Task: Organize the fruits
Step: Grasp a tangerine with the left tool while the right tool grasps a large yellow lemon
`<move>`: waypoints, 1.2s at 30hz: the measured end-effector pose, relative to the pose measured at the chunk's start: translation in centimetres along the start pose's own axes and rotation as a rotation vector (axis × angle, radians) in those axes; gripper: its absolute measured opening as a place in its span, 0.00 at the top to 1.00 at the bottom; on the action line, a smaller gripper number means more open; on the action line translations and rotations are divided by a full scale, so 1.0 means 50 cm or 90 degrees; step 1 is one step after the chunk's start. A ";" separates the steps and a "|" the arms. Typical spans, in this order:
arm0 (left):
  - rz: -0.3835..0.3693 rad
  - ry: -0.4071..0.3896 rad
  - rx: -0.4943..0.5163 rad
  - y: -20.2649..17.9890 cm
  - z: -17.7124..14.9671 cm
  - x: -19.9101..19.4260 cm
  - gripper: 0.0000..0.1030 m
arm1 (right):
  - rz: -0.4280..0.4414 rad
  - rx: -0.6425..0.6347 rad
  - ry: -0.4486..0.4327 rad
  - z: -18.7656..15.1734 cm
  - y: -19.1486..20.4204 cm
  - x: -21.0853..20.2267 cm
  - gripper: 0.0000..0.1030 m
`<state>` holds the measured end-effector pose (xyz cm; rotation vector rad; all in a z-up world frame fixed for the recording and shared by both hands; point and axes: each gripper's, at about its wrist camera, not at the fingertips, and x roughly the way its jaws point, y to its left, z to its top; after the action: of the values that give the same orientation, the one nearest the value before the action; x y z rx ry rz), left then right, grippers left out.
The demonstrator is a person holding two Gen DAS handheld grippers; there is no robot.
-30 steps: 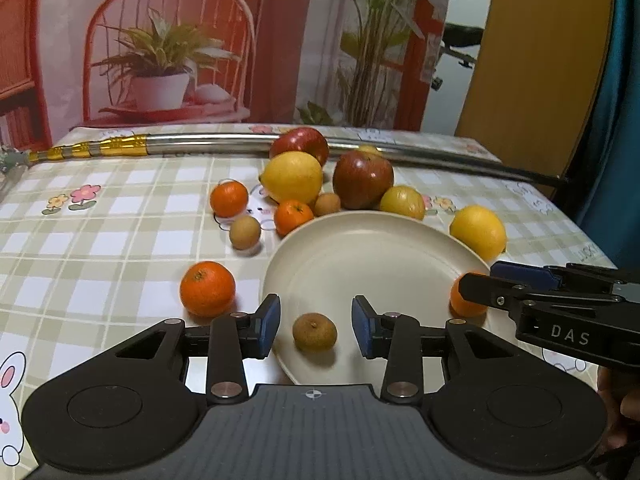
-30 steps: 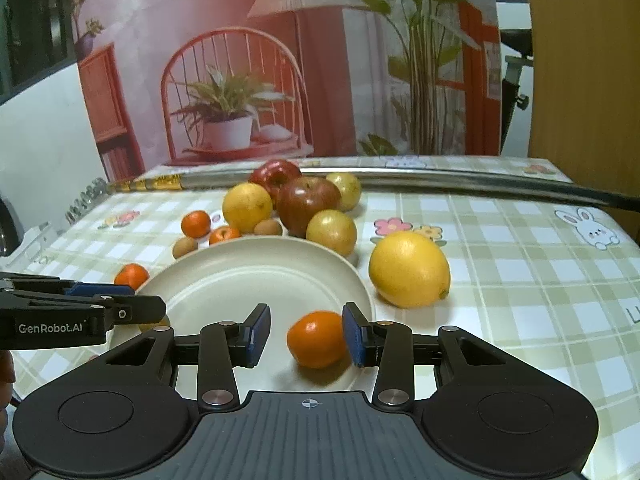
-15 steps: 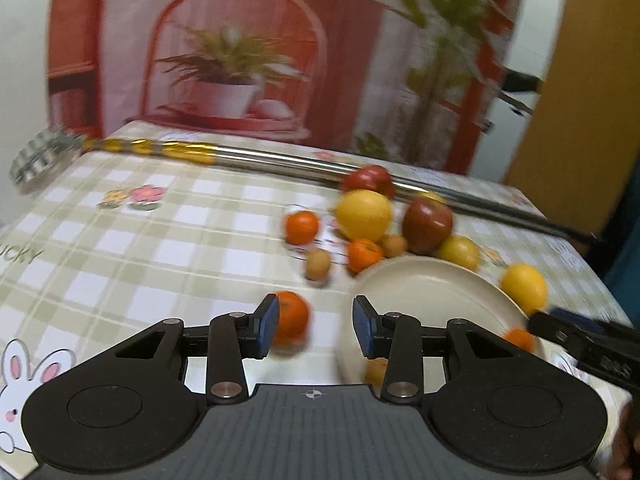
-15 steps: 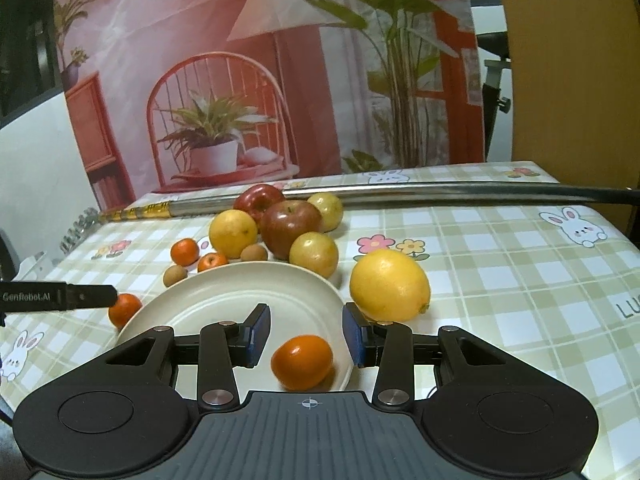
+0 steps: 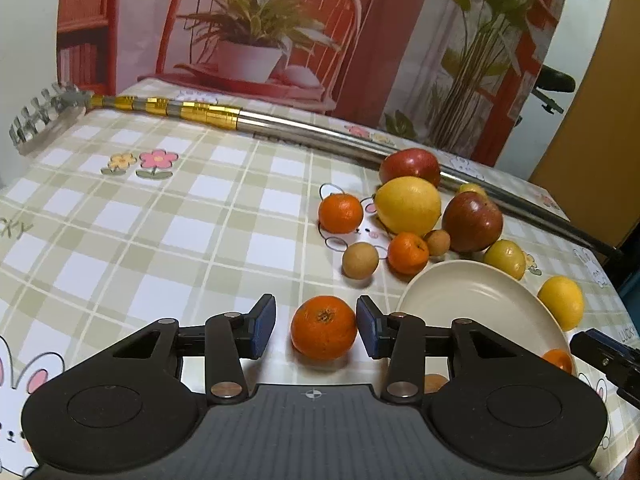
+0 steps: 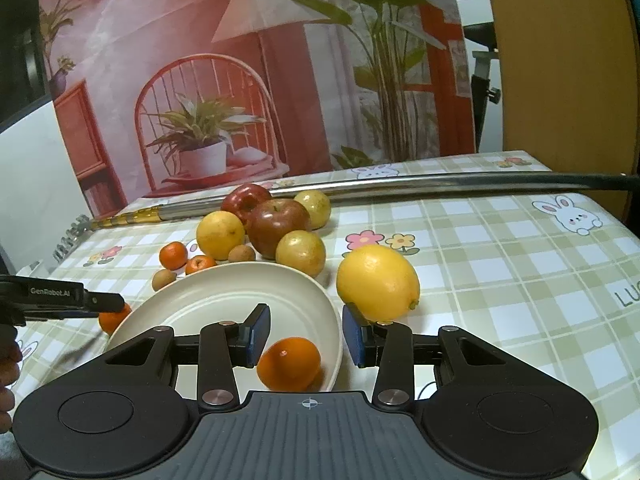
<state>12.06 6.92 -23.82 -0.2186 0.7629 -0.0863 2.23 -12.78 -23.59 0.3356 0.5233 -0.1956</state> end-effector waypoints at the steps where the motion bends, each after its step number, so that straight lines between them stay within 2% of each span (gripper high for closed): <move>1: -0.003 0.004 -0.004 0.003 -0.001 0.006 0.54 | 0.000 0.001 0.001 0.000 0.000 0.001 0.64; 4: -0.008 0.019 -0.017 0.007 -0.005 0.025 0.53 | 0.000 0.001 0.003 -0.001 0.000 0.004 0.64; 6: -0.002 0.013 -0.004 0.002 -0.006 0.027 0.54 | 0.000 0.000 0.003 -0.002 0.000 0.004 0.64; 8: -0.009 0.011 0.002 -0.001 -0.008 0.024 0.61 | 0.000 0.001 0.003 -0.003 0.000 0.004 0.64; 9: -0.009 0.011 0.001 -0.003 -0.008 0.022 0.61 | 0.000 0.001 0.002 -0.002 0.000 0.004 0.64; 13: 0.011 -0.004 0.009 -0.012 -0.023 -0.002 0.61 | -0.001 0.001 -0.001 -0.004 -0.001 0.003 0.64; 18: 0.010 -0.024 0.029 -0.039 -0.041 -0.038 0.62 | -0.006 -0.001 -0.008 -0.004 -0.001 0.001 0.64; 23: 0.010 -0.062 0.071 -0.068 -0.049 -0.061 0.61 | -0.017 0.000 -0.024 -0.002 -0.013 -0.006 0.64; 26: 0.006 -0.075 0.070 -0.067 -0.047 -0.066 0.61 | -0.035 -0.006 -0.034 0.003 -0.022 -0.005 0.64; 33: -0.005 -0.076 0.074 -0.071 -0.055 -0.064 0.61 | -0.058 -0.041 -0.096 0.030 -0.052 0.023 0.59; 36: -0.007 -0.080 0.074 -0.071 -0.055 -0.064 0.61 | -0.052 -0.053 -0.093 0.041 -0.068 0.058 0.57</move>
<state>7.86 3.53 -22.76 -0.1172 0.6296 -0.1254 4.71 -16.95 -24.31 0.2168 0.3998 -0.2739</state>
